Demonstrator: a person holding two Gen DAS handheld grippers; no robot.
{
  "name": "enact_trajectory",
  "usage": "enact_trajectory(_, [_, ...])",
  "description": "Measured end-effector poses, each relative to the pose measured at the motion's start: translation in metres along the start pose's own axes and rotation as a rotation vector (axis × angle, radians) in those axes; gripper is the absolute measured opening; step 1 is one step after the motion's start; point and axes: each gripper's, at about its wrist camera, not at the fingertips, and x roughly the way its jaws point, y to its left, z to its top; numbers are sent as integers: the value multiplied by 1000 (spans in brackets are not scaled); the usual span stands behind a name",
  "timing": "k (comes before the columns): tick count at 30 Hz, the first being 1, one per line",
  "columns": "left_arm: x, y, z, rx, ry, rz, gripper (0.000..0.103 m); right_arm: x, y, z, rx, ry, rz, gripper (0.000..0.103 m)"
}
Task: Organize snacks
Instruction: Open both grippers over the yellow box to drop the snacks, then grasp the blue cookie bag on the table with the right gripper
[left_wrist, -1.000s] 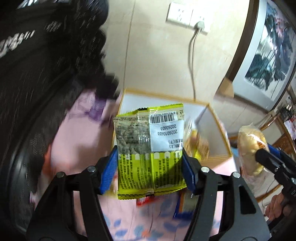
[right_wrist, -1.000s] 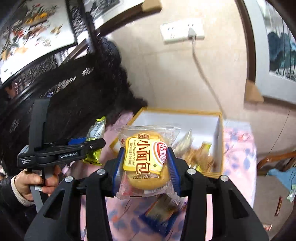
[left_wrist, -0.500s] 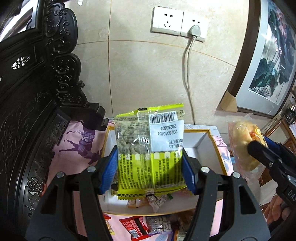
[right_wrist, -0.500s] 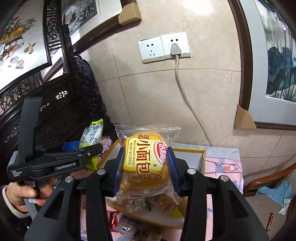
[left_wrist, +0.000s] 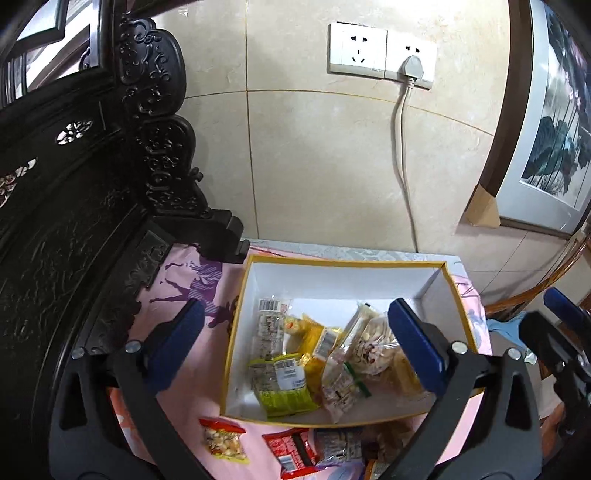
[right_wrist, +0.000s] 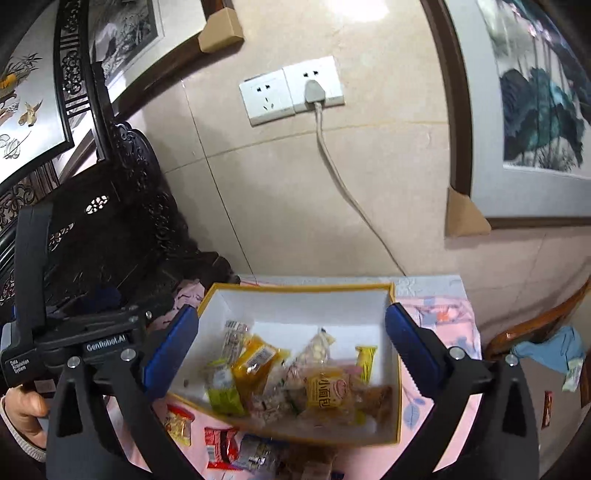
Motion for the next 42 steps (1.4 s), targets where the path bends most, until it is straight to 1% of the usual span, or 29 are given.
enact_trajectory(2, [-4, 1, -4, -6, 9, 4, 101, -7, 0, -8, 20, 4, -1, 102])
enact_trajectory(6, [-12, 3, -17, -26, 15, -34, 101, -17, -3, -25, 63, 28, -1, 102])
enact_trajectory(10, [-19, 4, -35, -23, 30, -20, 101, -29, -9, -49, 97, 61, -12, 102])
enact_trajectory(12, [-23, 8, -49, -28, 44, -23, 101, -33, -12, -61, 103, 79, -23, 102])
enact_trajectory(16, [-29, 20, -83, -24, 73, -14, 101, -35, -21, -95, 125, 150, -50, 102])
enact_trajectory(20, [-29, 39, -123, -54, 135, -42, 101, -29, -24, -132, 146, 240, -69, 102])
enact_trajectory(23, [-30, 49, -152, -52, 178, -39, 101, -21, -19, -156, 144, 307, -71, 102])
enact_trajectory(26, [-31, 58, -180, -32, 216, -22, 101, -15, -6, -175, 72, 346, -71, 102])
enact_trajectory(29, [-34, 66, -205, -15, 245, -17, 101, -13, 11, -189, -68, 350, -58, 102])
enact_trajectory(32, [-38, 72, -223, -15, 270, -4, 101, -14, 23, -203, -192, 348, -25, 102])
enact_trajectory(34, [-38, 75, -229, -18, 286, 1, 101, -13, 24, -212, -223, 376, -19, 102])
enact_trajectory(35, [-38, 77, -232, -23, 292, 1, 101, -12, 22, -216, -222, 392, -19, 102])
enact_trajectory(38, [-38, 80, -236, -41, 297, -5, 101, -5, 15, -225, -166, 434, -34, 102])
enact_trajectory(42, [-36, 78, -235, -55, 298, -16, 101, 21, 6, -232, -33, 523, -76, 102])
